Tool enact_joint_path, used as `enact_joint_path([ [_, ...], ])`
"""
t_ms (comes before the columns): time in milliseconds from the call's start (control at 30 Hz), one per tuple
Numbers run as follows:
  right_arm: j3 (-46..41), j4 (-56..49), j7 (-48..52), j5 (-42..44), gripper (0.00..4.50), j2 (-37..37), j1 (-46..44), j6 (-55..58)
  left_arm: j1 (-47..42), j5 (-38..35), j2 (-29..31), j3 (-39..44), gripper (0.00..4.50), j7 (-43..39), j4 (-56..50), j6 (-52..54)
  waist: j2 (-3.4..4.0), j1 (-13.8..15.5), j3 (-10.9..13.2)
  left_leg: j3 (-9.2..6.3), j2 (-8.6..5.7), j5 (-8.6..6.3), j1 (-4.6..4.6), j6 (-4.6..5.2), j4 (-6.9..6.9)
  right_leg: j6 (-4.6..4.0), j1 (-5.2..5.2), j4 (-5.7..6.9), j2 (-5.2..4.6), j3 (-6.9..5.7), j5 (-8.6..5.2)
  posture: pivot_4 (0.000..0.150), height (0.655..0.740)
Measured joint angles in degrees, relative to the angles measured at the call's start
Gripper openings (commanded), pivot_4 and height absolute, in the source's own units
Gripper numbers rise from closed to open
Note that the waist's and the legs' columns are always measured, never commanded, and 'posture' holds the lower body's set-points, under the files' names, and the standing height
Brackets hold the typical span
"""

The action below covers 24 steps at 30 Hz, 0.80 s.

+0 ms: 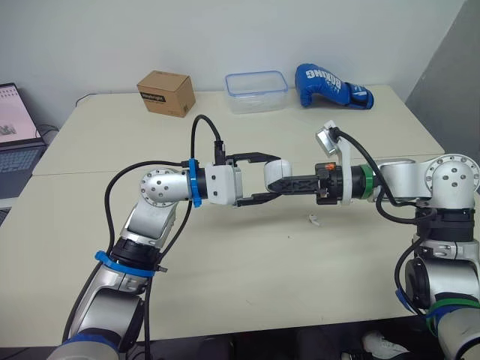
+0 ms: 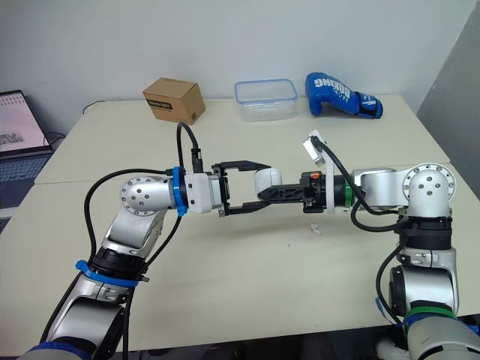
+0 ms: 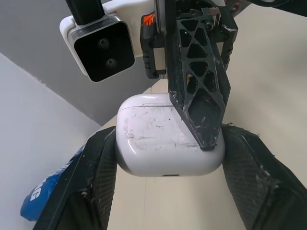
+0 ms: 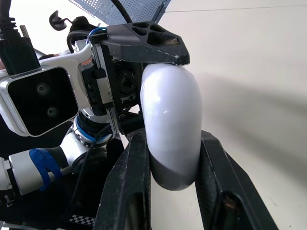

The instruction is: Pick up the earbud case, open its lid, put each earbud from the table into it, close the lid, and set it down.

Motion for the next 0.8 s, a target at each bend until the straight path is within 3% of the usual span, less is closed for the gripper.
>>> enact_joint_path([
  [167,1.1,-0.2,-1.0,2.5,0.80,-0.7,1.2,-1.8,0.0,-0.4,0.0,0.0,2.77,-0.7,-0.1,0.8,0.00,0.0,0.0,0.01,0.00,0.00,0.00,0.00,0.00,0.00,0.00,0.00,0.00,0.00,0.00,0.150,0.7307],
  [200,1.5,-0.2,-1.3,3.2,0.80,-1.0,1.4,-2.0,0.1,-1.1,0.1,0.0,3.48,-1.3,-0.4,1.9,0.00,0.0,0.0,0.00,0.00,0.00,0.00,0.00,0.00,0.00,0.00,0.01,0.00,0.00,0.00,0.150,0.7307],
  [333,2.3,-1.1,-1.6,6.7,0.80,-1.6,1.5,-3.5,0.5,-2.4,1.0,-0.1,4.49,-2.5,-2.3,7.8,0.00,-0.1,0.0,0.00,0.00,0.00,0.00,0.01,0.00,0.00,0.00,0.01,0.01,0.00,0.00,0.150,0.7307],
  [467,3.9,-2.0,-1.3,5.8,0.80,-2.7,1.8,-4.5,0.4,-5.1,3.4,0.1,4.49,-2.7,-6.1,16.8,0.00,-0.2,0.0,0.00,0.01,0.00,-0.01,0.01,0.00,0.01,-0.02,0.03,0.02,0.01,0.00,0.150,0.7307],
  [633,9.5,-6.1,8.1,-7.1,0.80,-9.3,0.7,-5.8,-2.6,-11.9,15.0,2.1,4.49,-8.0,-10.0,37.9,0.05,-0.7,0.0,-0.01,0.03,-0.01,-0.04,0.04,-0.03,0.04,-0.06,0.03,0.09,0.00,-0.03,0.150,0.7307],
  [800,27.8,-17.0,27.9,-31.2,0.80,-19.0,-3.1,-19.4,-7.5,-18.5,17.2,2.0,4.49,-9.1,-11.4,58.3,0.07,-1.1,0.1,-0.04,0.00,-0.01,-0.04,0.03,-0.03,0.20,-0.06,0.04,0.08,-0.04,-0.13,0.150,0.7307],
])
